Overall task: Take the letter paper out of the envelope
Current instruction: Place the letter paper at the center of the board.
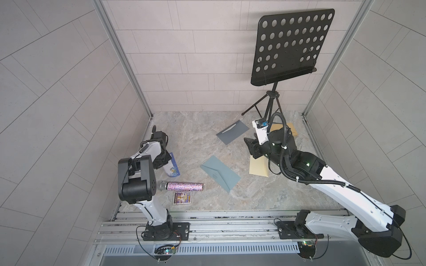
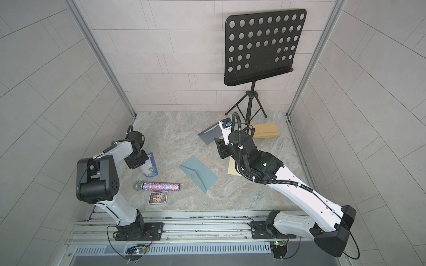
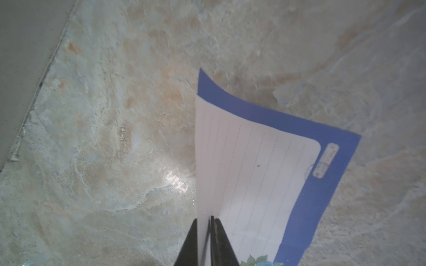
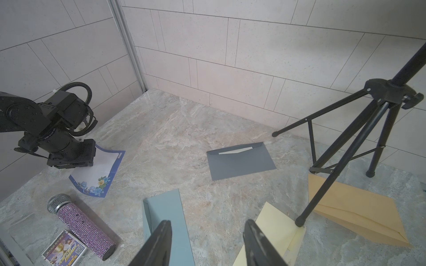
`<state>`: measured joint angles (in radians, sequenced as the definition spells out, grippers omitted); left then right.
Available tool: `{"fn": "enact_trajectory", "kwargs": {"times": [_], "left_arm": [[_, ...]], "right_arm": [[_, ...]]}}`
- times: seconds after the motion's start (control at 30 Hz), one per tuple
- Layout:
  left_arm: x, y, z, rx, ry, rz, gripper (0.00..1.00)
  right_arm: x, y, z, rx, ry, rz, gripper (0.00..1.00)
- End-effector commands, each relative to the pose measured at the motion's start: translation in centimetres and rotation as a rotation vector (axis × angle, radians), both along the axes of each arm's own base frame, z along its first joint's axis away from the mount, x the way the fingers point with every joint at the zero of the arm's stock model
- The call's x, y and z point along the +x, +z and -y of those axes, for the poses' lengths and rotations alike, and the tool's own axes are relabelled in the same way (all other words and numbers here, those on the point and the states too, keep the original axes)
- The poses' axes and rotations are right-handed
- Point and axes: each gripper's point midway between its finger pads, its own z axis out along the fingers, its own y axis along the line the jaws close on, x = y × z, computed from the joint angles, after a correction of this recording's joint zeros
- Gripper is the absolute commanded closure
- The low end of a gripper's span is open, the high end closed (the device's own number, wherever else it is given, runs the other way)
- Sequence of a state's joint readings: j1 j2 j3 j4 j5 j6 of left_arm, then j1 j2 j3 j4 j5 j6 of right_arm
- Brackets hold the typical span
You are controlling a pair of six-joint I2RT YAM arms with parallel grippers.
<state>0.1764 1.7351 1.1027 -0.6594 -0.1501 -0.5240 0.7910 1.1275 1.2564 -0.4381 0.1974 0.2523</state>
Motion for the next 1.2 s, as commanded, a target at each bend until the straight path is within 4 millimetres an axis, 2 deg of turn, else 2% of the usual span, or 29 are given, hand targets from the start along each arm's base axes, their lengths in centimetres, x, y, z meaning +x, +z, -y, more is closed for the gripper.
{"fn": "enact_trajectory", "kwargs": {"times": [0.0,0.13,0.37,0.53,0.87,1.03,1.17], "left_arm": [[0.2,0.5,-0.9,0.036,0.013,-0.015,0.83],[-1.1,1.1,-2.2,0.11,0.026,-0.06,0.66],[-1.4,1.0,-2.3,0.12,0.014,-0.074,0.58],[-1.9,1.5,-2.6,0.138,0.034,-0.083,0.42],[-3.1,3.5,-3.4,0.201,0.066,-0.094,0.37],[-2.6,5.6,-2.7,0.164,0.073,-0.021,0.37],[-1.4,7.9,-0.6,0.083,0.069,0.074,0.36]], "right_arm": [[-0.4,0.8,0.5,0.029,-0.012,-0.003,0.46],[-0.3,0.6,0.5,0.028,-0.014,-0.007,0.45],[-0.1,0.1,0.0,0.031,-0.005,-0.021,0.44],[-0.1,0.1,-0.1,0.031,-0.001,-0.02,0.44],[0.1,-0.9,-0.2,0.022,-0.002,-0.034,0.43],[0.0,-2.0,-0.6,0.016,0.011,-0.072,0.43],[-0.2,-3.4,-0.9,0.001,0.026,-0.123,0.43]]}}
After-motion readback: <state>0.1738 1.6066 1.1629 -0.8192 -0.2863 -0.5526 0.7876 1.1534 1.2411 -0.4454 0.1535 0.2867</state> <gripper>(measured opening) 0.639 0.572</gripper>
